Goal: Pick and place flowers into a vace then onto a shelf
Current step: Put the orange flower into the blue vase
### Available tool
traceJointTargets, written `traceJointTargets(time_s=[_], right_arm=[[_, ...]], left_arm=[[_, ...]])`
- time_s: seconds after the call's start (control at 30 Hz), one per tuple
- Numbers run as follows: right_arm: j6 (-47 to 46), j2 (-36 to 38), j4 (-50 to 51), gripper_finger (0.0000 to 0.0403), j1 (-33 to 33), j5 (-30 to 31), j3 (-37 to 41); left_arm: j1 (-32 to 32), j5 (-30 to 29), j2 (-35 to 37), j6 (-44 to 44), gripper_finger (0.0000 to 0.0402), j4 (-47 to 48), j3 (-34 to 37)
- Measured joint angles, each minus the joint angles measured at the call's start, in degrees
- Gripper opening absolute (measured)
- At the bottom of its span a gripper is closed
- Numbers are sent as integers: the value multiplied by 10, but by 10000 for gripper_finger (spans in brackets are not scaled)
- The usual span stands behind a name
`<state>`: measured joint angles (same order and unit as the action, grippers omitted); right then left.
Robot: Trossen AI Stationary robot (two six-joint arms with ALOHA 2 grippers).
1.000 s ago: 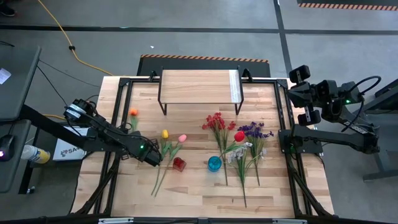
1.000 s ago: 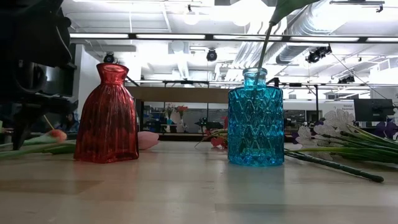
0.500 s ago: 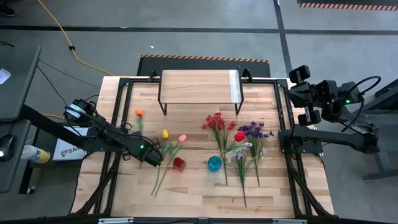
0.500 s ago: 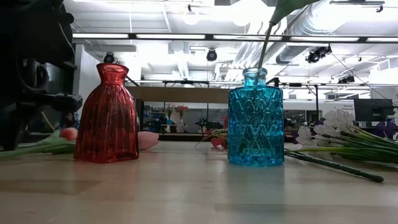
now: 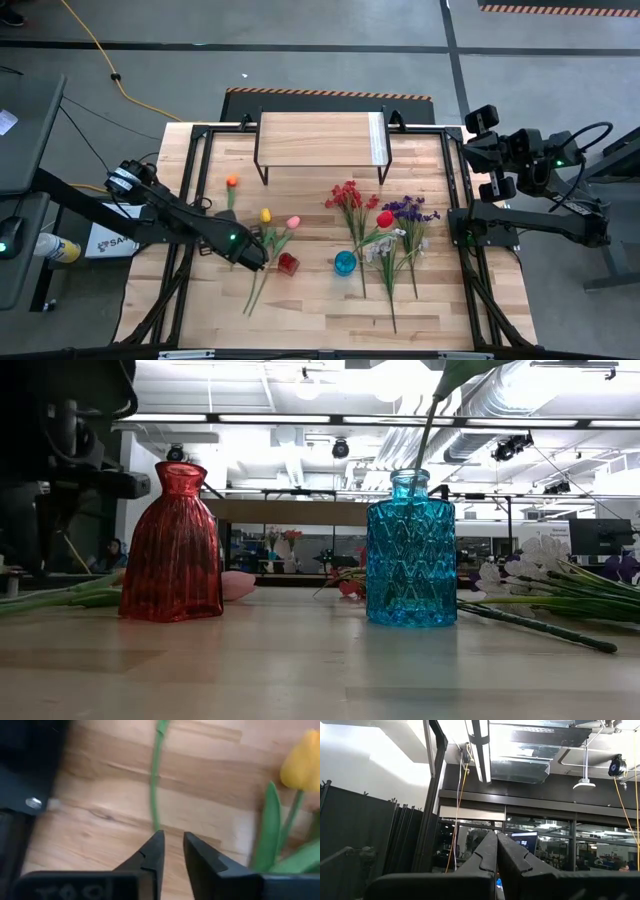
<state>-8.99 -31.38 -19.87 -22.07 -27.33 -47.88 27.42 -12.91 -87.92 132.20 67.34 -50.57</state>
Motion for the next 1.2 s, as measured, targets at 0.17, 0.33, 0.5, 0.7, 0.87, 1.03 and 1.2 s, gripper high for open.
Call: traceJointTargets(time_s=[0.17,0.33,0.5,0.7,0.87,1.03,1.2], right_arm=[[0,0,0,0,0,1,0],[-1,0,0,0,0,1,0],[0,0,0,0,0,1,0],[0,0,0,1,0,1,0],[0,0,1,0,0,1,0],[0,0,2,0,0,1,0],[-1,0,3,0,0,1,0]], left_arm=[[0,1,0,1,156,31,1],[0,6,-3,16,196,-12,36],[0,13,-3,21,215,-137,100],[0,19,-1,40,212,-174,133],[-1,21,-1,44,178,-172,129],[-1,11,-2,44,115,-182,129],[-1,2,-2,46,29,-188,130]])
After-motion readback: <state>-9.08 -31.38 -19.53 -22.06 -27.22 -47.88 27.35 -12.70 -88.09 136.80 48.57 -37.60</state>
